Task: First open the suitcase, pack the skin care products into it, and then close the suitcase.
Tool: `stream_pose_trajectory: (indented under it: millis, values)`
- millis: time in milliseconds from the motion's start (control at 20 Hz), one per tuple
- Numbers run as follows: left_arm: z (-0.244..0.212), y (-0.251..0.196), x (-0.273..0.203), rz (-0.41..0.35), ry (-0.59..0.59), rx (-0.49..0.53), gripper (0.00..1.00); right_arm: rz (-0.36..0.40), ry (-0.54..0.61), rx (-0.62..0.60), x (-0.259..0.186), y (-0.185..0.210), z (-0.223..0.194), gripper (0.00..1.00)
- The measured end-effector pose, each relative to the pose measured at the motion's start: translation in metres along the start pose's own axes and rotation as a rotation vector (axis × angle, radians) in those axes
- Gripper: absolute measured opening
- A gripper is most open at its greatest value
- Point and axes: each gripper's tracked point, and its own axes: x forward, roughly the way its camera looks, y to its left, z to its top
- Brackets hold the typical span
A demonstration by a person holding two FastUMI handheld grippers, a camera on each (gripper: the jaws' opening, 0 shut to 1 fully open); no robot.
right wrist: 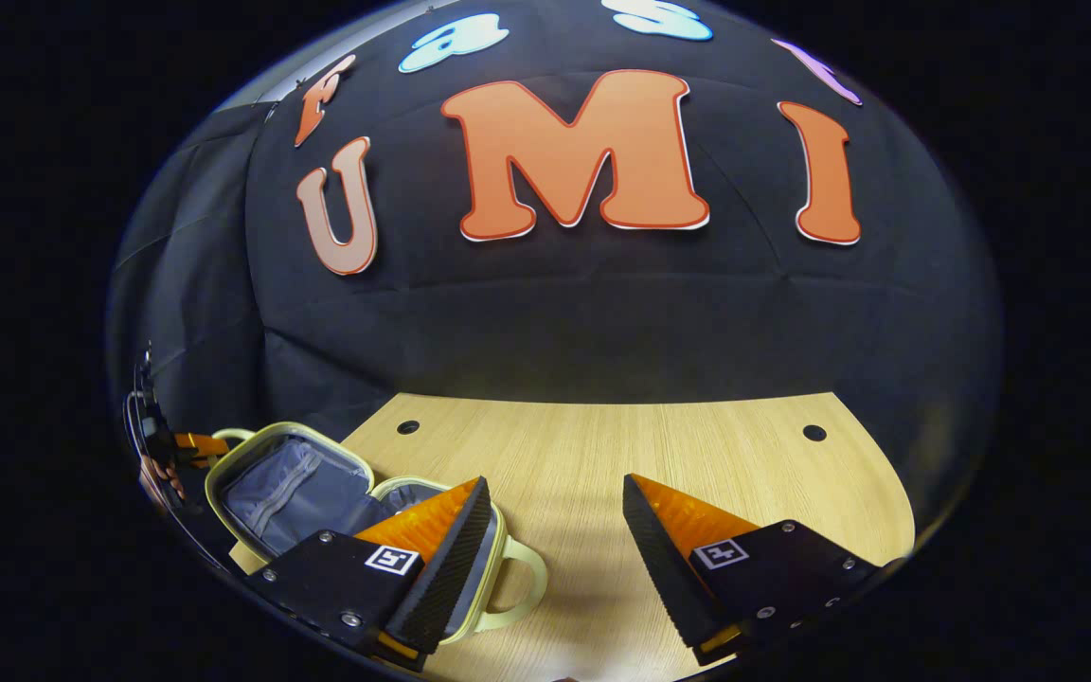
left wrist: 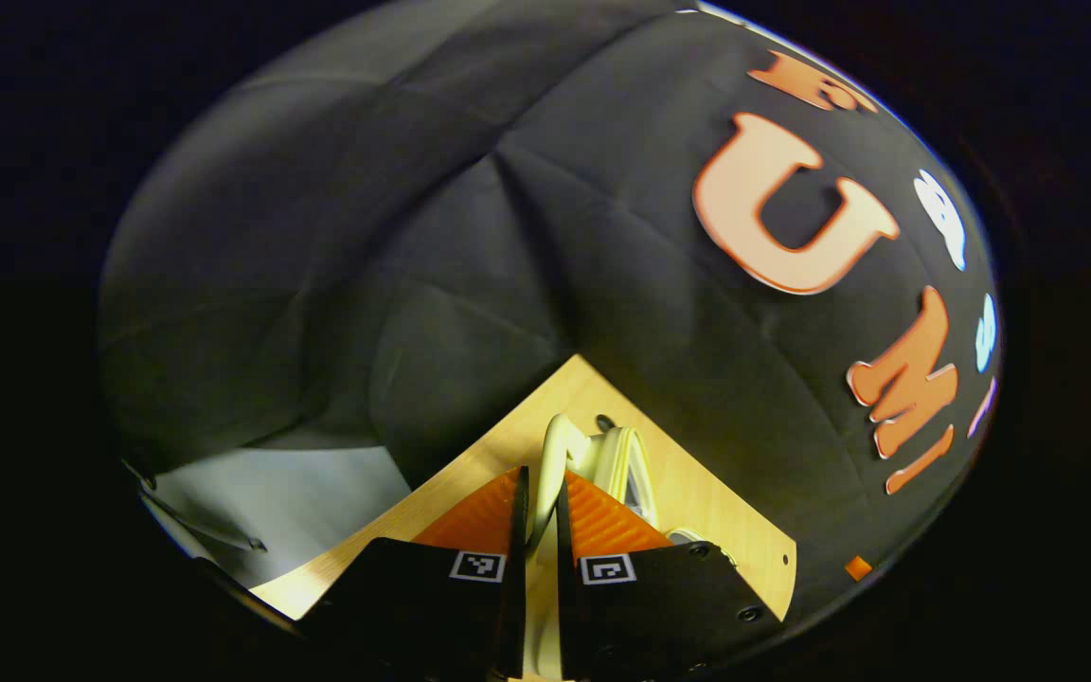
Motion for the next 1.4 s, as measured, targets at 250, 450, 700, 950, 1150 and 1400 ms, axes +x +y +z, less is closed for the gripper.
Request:
stream_pose_trajectory:
  millis: [250,450,700,950,1150,1400]
  values:
    - [0.01,-0.098,-0.032,-0.123,-0.036,0.125,0.14,0.033,-0.016,-0.045,0.0,0.002,0.003,0.91]
    - [0.003,-0.169,-0.049,-0.202,-0.04,0.168,0.14,0.063,-0.027,-0.048,0.0,-0.002,0.006,0.92]
    - [-0.026,-0.242,-0.057,-0.268,-0.017,0.236,0.14,0.085,-0.062,-0.034,-0.003,-0.004,0.014,0.92]
    - [-0.066,-0.298,-0.059,-0.324,0.026,0.287,0.15,0.101,-0.07,-0.06,-0.008,-0.024,0.014,0.92]
    - [-0.119,-0.342,-0.06,-0.387,0.098,0.309,0.15,0.105,-0.075,-0.07,-0.011,-0.035,0.012,0.92]
    - [-0.197,-0.383,-0.039,-0.431,0.194,0.416,0.14,0.097,-0.07,-0.072,-0.015,-0.054,0.006,0.92]
